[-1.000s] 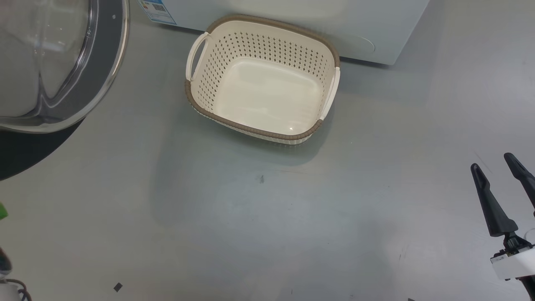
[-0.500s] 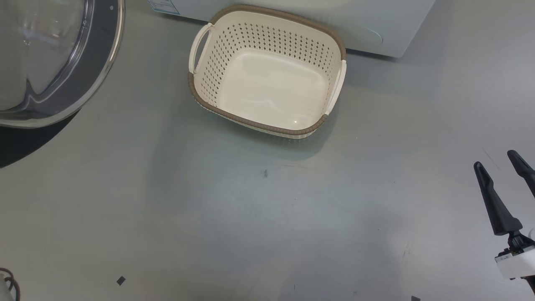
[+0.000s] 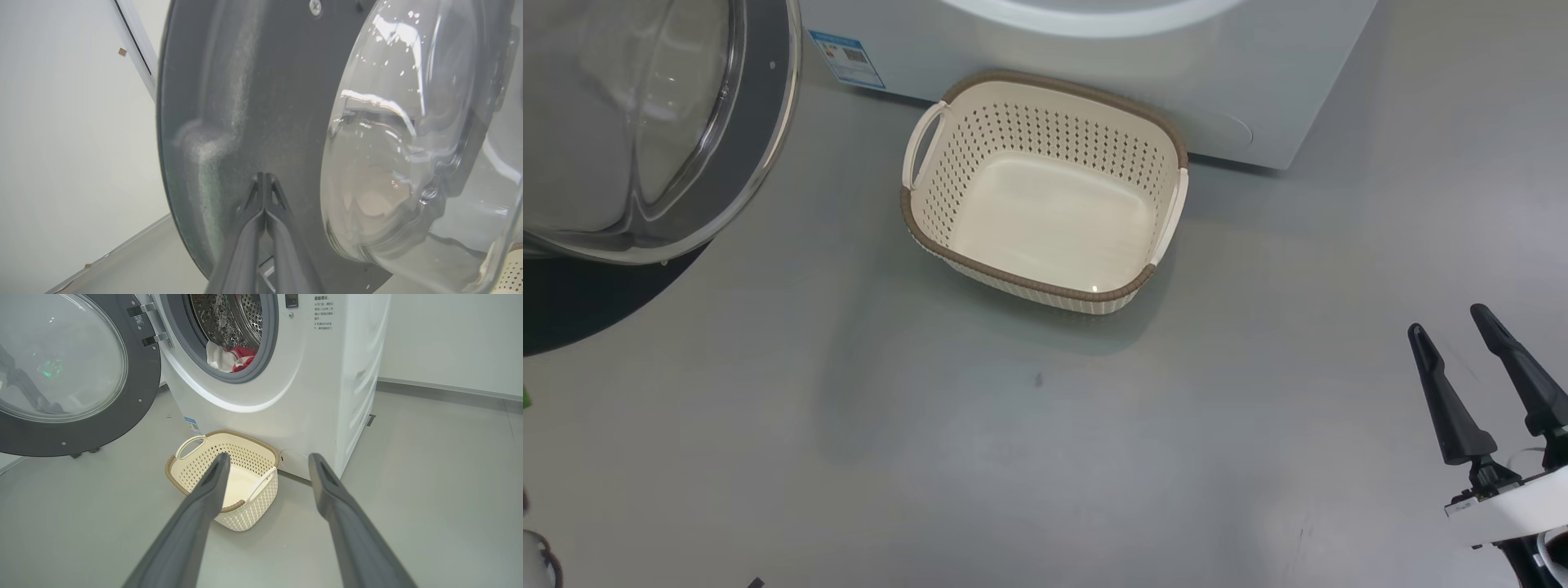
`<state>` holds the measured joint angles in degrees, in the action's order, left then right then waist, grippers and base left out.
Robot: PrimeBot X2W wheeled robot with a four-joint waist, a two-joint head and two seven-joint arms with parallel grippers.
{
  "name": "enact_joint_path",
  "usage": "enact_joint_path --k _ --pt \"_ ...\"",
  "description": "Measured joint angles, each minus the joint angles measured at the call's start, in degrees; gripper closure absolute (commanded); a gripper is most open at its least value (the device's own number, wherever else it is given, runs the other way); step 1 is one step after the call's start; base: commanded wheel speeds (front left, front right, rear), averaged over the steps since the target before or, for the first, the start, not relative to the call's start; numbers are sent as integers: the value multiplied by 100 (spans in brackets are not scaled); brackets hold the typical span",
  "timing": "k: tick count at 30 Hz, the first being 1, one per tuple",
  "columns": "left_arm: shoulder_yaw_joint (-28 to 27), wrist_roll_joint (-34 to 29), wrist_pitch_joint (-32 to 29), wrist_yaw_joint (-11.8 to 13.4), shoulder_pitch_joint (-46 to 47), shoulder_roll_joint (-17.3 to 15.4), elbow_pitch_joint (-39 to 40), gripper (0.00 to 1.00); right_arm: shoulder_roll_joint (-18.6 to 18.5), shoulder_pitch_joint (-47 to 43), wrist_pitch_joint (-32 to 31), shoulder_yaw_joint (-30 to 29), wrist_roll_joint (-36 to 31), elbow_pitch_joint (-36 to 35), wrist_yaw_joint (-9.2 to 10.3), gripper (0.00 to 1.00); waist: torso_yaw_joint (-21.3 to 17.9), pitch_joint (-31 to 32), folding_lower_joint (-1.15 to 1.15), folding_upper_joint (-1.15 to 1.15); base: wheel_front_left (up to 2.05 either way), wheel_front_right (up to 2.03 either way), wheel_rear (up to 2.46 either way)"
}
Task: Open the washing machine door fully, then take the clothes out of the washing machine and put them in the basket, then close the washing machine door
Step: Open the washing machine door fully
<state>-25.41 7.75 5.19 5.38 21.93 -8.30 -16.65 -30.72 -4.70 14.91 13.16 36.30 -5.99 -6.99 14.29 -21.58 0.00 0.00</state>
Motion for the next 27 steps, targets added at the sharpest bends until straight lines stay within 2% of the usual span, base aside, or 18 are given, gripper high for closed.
enact_joint_path --k 14,20,27 --pt "809 -386 100 -452 -347 90 -207 100 610 145 0 153 -3 409 0 0 -100 910 0 0 0 0 0" --pt "1193 -578 93 -525 -593 335 -158 100 839 172 0 84 -22 650 0 0 -209 1318 0 0 0 0 0" --pt "1419 -598 92 -671 -1010 422 -31 100 1057 165 0 10 -81 825 0 0 -408 1736 0 0 0 0 0"
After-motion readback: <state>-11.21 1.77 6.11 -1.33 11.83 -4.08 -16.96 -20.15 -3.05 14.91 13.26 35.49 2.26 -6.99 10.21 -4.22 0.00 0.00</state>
